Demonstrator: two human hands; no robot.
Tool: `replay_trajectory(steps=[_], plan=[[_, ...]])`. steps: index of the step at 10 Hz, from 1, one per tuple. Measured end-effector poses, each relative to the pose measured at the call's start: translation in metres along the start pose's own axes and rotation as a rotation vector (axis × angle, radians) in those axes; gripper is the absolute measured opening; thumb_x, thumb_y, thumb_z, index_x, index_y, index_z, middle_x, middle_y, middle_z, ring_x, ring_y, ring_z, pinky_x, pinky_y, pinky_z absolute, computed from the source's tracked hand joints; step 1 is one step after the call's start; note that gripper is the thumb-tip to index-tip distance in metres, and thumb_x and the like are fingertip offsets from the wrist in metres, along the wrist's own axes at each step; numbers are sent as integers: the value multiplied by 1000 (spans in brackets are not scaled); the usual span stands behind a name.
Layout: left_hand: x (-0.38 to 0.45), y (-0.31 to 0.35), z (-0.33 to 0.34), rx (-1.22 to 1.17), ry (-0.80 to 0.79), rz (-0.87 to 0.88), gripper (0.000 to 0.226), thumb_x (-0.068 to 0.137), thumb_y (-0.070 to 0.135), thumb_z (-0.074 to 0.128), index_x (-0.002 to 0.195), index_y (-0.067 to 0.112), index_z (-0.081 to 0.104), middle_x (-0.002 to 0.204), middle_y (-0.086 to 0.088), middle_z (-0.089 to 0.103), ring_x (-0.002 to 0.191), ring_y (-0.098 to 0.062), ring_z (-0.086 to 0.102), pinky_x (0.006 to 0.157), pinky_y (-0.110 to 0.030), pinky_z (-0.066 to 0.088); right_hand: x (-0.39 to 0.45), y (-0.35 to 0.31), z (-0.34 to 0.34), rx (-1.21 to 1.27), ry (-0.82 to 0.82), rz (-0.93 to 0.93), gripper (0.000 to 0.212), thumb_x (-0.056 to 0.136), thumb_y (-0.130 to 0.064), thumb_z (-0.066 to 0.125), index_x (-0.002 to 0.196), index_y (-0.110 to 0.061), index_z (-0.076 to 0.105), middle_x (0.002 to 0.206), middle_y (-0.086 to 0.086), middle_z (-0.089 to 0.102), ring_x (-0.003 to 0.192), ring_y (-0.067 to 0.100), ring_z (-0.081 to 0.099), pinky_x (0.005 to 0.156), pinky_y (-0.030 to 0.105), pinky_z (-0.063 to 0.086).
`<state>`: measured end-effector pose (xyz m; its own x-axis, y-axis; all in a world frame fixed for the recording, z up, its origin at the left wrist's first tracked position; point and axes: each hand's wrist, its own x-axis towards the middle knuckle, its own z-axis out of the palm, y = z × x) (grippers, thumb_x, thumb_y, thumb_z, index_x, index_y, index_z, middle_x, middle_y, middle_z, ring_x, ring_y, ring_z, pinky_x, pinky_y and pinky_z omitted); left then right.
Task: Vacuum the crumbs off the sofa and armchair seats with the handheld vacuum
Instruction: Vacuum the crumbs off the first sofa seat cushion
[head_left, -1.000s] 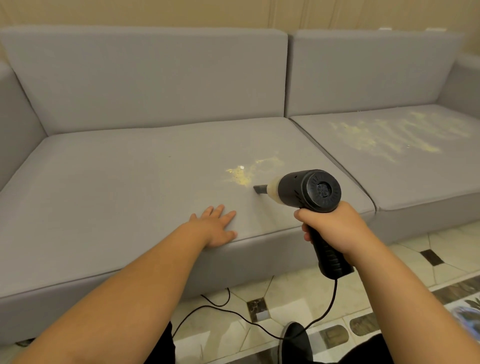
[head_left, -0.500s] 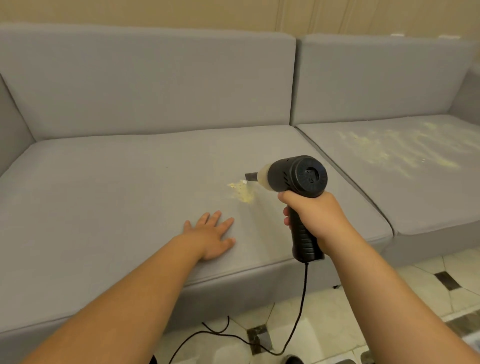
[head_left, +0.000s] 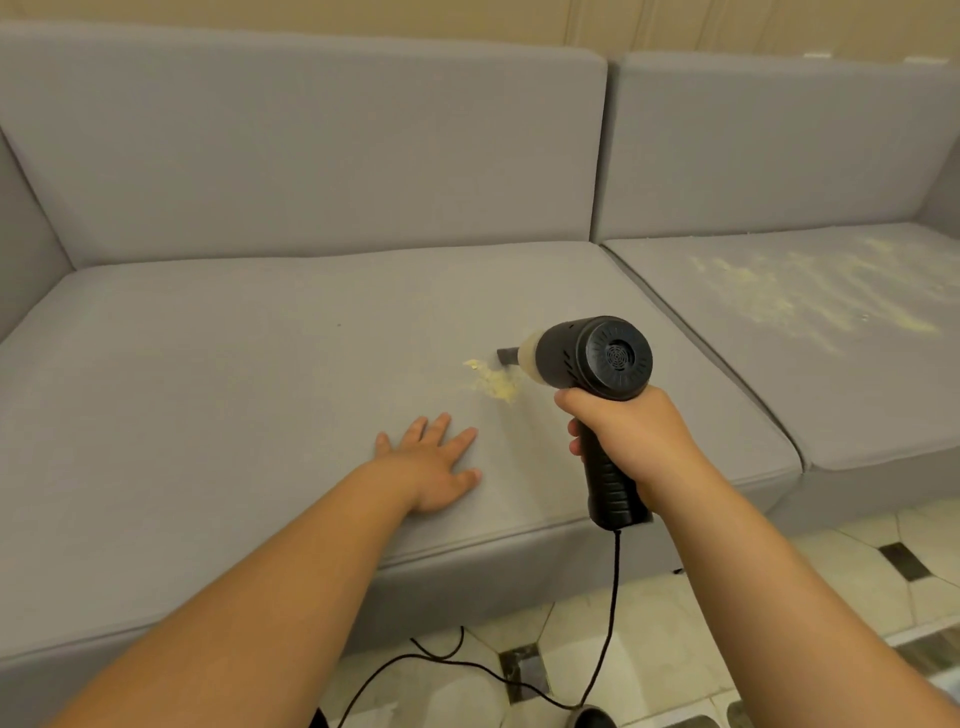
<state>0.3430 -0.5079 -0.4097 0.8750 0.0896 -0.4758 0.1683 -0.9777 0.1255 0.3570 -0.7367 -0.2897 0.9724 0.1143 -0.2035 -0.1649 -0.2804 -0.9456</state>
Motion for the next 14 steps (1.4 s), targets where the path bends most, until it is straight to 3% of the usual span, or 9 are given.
replay_trajectory(steps=[5, 8, 10, 12, 14], plan=[[2, -1, 1, 10, 4, -3, 71, 100, 71, 25, 160, 50, -8, 171, 9, -20, 158, -23, -15, 122, -66, -2, -4, 2, 1, 127, -50, 49, 11, 88, -13, 76, 98, -8, 74, 74, 12, 70, 60, 22, 66, 66, 37, 57], [1, -1, 1, 3, 0, -6, 71, 101, 71, 25, 160, 51, -7, 171, 9, -19, 158, -23, -15, 122, -66, -3, -6, 7, 4, 48, -111, 35, 14, 87, -17, 79, 98, -9, 74, 75, 11, 72, 62, 21, 69, 72, 41, 61], [-2, -1, 1, -1, -5, 3, 70, 102, 69, 26, 161, 49, -7, 171, 9, -19, 158, -22, -15, 123, -65, -3, -6, 6, -4, 54, -1, 6, 17, 87, -16, 77, 100, -5, 74, 76, 11, 72, 62, 19, 70, 71, 40, 61], [-2, -3, 0, 2, -6, 4, 70, 102, 69, 25, 161, 49, -7, 171, 8, -19, 158, -23, -15, 123, -65, -4, -8, 11, 5, -11, -106, 15, 17, 87, -18, 78, 100, -7, 74, 76, 9, 73, 63, 19, 70, 75, 41, 62], [-4, -7, 1, 13, 4, -10, 71, 101, 70, 26, 160, 51, -7, 171, 10, -19, 158, -24, -15, 122, -66, -2, -11, 7, -10, 40, 4, 25, 14, 87, -16, 78, 99, -9, 74, 77, 11, 74, 62, 18, 71, 72, 41, 62]])
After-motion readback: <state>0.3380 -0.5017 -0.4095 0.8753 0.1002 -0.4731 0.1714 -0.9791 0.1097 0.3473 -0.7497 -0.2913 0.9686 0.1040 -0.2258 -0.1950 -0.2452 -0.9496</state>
